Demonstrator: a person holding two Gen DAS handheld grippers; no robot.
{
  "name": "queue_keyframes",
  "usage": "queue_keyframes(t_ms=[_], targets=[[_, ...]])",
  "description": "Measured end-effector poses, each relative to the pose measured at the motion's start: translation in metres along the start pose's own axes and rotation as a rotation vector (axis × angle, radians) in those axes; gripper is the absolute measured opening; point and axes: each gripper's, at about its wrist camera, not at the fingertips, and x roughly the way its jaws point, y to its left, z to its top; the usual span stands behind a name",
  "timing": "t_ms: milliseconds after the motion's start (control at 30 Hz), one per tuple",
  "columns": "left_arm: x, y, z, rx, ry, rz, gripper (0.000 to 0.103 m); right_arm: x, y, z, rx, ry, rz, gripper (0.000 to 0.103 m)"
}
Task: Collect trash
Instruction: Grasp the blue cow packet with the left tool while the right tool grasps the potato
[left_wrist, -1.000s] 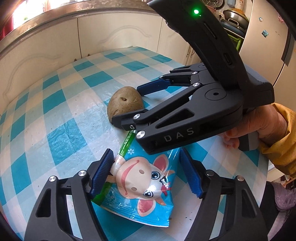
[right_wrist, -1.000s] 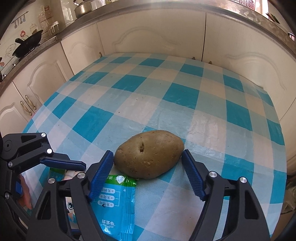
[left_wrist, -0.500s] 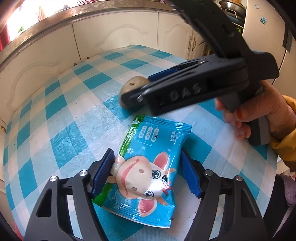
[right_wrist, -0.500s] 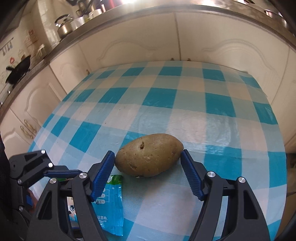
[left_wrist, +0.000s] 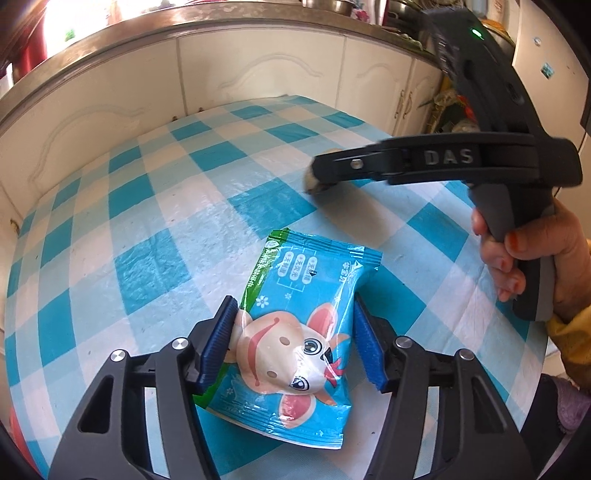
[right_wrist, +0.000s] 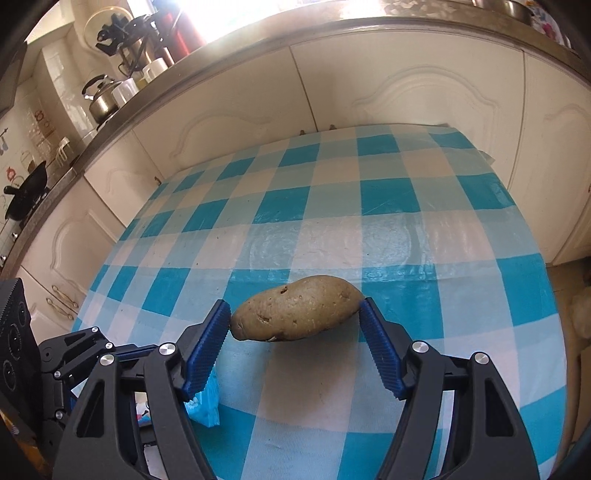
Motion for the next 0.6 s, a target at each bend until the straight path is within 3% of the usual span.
queue_keyframes(t_ms=[200,300,400,467,533,600], targets=[[-0.012,0.019,-0.008,-0.085,-0.021,0.012,0.062,-0.007,0.001,-0.005,0.018,-0.014,-0.006,0.067],[-0.019,0.029,-0.011,-0.117,-0.032,0.031,0.062,-0.012,0.003,-0.004,0.009,-0.032,-0.024,0.038],[-0.025,0.039,-0.015,-0.153,-0.039,0.049,0.062,-0.004,0.001,-0.003,0.002,0.016,-0.016,0.039],[-0.030,0.043,-0.018,-0.169,-0.049,0.057,0.062,-0.004,-0.004,-0.006,0.026,0.010,-0.023,0.045],[-0.036,0.050,-0.021,-0.195,-0.061,0.065,0.062,-0.003,-0.007,-0.008,0.046,0.017,-0.008,0.081],[-0.041,0.057,-0.024,-0.222,-0.069,0.074,0.062,-0.003,-0.005,-0.009,0.043,0.006,-0.044,0.086]])
